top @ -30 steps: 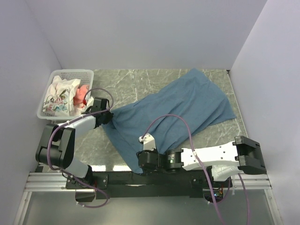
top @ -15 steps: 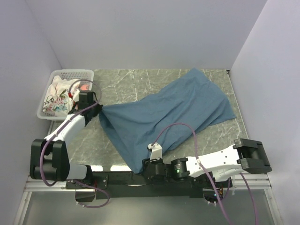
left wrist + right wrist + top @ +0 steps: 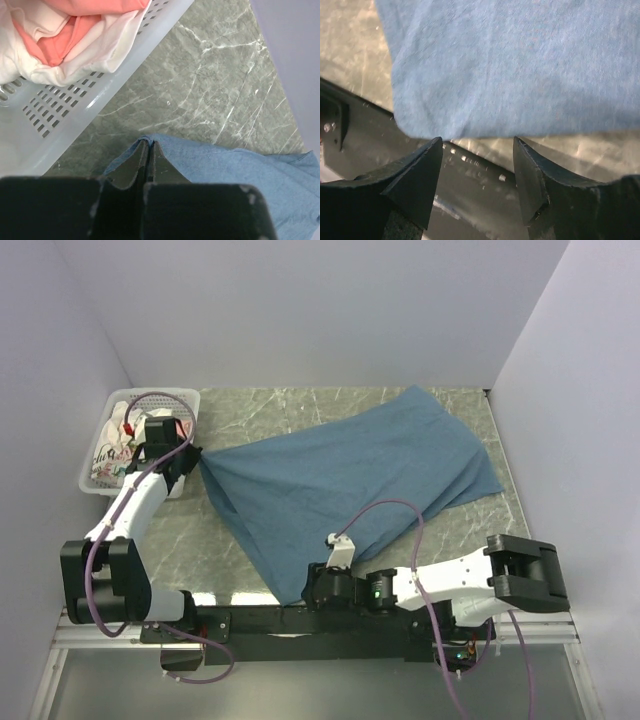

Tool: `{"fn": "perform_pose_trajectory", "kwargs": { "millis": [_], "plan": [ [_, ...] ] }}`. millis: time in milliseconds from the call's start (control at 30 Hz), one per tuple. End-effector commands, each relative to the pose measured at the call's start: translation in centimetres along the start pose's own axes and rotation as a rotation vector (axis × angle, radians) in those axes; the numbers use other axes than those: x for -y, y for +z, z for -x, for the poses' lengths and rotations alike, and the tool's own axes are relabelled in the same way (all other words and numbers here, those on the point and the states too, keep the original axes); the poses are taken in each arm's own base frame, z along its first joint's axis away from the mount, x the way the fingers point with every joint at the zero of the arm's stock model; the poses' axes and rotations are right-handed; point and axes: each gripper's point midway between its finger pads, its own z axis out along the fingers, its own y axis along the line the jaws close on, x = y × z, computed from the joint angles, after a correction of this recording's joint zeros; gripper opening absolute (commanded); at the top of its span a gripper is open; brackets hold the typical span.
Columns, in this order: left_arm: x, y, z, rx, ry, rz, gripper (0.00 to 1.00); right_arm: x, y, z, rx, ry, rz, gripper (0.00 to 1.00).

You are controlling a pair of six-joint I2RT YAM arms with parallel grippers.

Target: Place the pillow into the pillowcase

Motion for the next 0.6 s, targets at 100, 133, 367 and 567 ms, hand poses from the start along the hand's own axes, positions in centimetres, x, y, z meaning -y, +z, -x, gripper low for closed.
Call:
{"fn": "perform_pose_trajectory", "kwargs": {
  "millis": [100, 133, 367, 567],
  "plan": [
    [1.3, 0.2, 1.6, 0.018, 0.024, -0.015, 0.01, -3.2, -0.2, 0.9, 0.098, -0.124, -0.036, 0.65],
    [1.1, 0.4, 1.4, 0.011, 0.025, -0.009, 0.01, -3.8, -0.5, 0.8, 0.103, -0.172, -0.070, 0.65],
    [0.9, 1.1, 1.3, -0.001, 0.028, 0.001, 0.01, -6.7, -0.8, 0.4, 0.152, -0.376, -0.156, 0.66],
    [1.7, 1.4, 1.9, -0.002, 0.036, -0.003, 0.01, -5.5, 1.9, 1.0, 0.105, -0.430, -0.226, 0.66]
  ]
}}
